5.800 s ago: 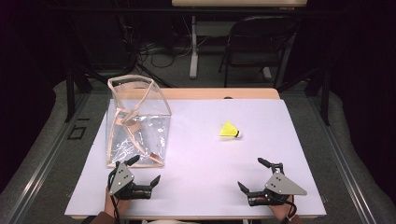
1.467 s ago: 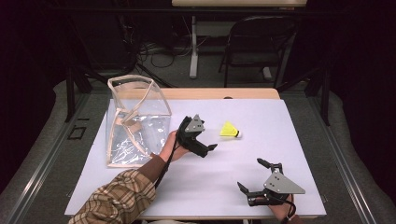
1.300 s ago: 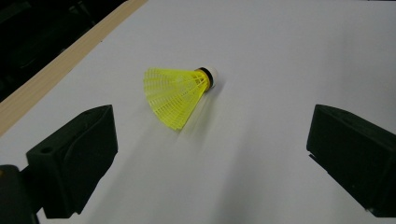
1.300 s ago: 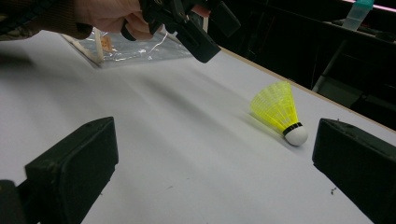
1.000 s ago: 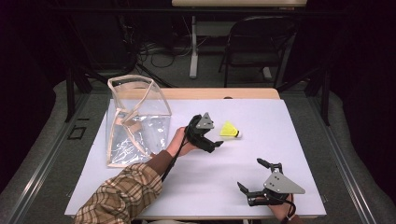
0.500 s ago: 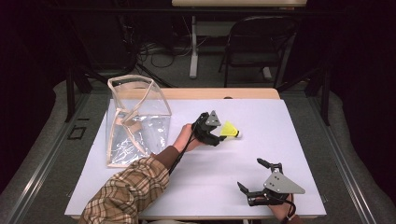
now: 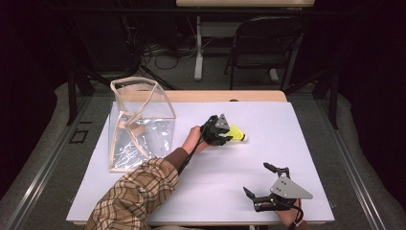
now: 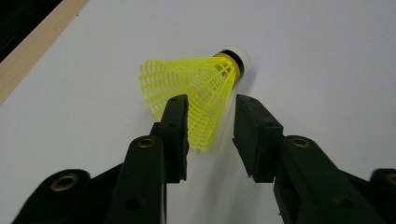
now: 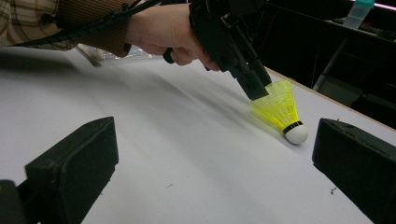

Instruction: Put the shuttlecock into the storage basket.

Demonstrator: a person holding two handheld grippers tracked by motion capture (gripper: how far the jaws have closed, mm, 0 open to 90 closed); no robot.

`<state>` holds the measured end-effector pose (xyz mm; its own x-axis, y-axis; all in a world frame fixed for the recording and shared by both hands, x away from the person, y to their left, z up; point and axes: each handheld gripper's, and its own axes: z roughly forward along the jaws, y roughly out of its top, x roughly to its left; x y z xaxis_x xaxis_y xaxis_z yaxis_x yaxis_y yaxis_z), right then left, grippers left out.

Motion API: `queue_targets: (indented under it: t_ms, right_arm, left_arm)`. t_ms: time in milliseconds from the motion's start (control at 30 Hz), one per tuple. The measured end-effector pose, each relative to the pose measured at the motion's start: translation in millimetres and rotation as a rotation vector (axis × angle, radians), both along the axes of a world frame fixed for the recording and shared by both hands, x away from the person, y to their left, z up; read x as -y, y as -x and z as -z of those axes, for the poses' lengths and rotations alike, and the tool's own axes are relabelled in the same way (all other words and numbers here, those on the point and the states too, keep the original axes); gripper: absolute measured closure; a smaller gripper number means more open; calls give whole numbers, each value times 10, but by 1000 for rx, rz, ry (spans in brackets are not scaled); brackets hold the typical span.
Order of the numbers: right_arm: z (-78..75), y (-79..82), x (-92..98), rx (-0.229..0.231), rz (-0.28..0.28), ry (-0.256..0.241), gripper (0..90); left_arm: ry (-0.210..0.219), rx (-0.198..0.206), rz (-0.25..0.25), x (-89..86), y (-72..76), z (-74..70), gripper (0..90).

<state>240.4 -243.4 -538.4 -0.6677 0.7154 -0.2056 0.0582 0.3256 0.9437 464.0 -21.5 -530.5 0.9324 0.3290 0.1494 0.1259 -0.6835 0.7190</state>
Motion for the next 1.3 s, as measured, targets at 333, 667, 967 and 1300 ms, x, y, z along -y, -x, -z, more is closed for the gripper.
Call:
queue_targets:
  t_ms: [333, 667, 967, 1300]
  right_arm:
    - [5, -4, -1, -2, -3, 5, 0]
    - [7, -4, -2, -2, -2, 7, 0]
    - [6, -2, 1, -2, 0, 9, 0]
    - [6, -3, 2, -1, 2, 9, 0]
  left_arm:
    - [-20, -14, 31, 25, -63, 84, 743]
    - [-28, 25, 72, 47, -96, 92, 885]
    - [-37, 49, 131, 65, -86, 43, 898]
    - [-20, 53, 162, 59, -35, -56, 897]
